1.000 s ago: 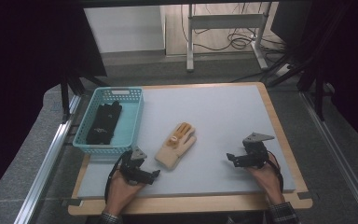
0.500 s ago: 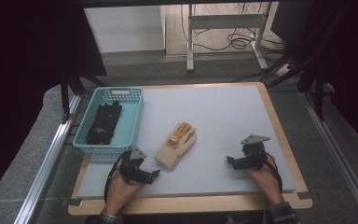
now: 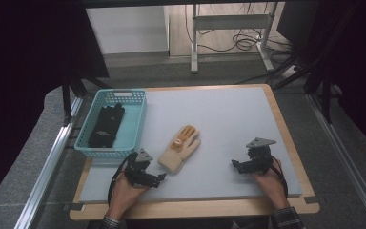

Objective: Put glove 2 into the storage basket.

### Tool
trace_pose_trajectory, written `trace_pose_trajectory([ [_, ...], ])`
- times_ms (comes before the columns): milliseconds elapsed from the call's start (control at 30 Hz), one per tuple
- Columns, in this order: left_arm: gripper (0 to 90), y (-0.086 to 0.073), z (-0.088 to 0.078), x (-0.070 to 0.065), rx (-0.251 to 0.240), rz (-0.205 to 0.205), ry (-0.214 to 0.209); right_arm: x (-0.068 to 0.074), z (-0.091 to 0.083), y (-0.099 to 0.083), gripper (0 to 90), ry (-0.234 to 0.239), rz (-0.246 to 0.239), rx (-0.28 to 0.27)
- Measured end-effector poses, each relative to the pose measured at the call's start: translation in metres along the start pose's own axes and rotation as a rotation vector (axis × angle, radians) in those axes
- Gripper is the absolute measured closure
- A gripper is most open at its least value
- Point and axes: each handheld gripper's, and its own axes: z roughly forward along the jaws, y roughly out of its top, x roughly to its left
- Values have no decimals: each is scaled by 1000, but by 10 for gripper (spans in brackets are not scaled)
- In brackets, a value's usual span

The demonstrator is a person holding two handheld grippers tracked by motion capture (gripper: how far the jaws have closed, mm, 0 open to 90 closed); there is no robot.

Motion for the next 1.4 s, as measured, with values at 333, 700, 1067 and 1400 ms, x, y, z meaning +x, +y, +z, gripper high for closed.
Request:
trace_pose_trajectory([
  [333, 14, 45, 4, -17, -12, 30, -27, 0, 0, 0, 18, 0, 1, 0],
  [700, 17, 89, 42, -15, 73, 14, -3, 0, 0, 0, 18, 1, 1, -1],
  [1067, 80, 94, 76, -12, 169, 22, 7, 0, 0, 0, 18, 1, 2, 0],
  [1400, 468, 102, 69, -20, 193, 43, -9, 0, 0, 0, 19, 1, 1, -1],
])
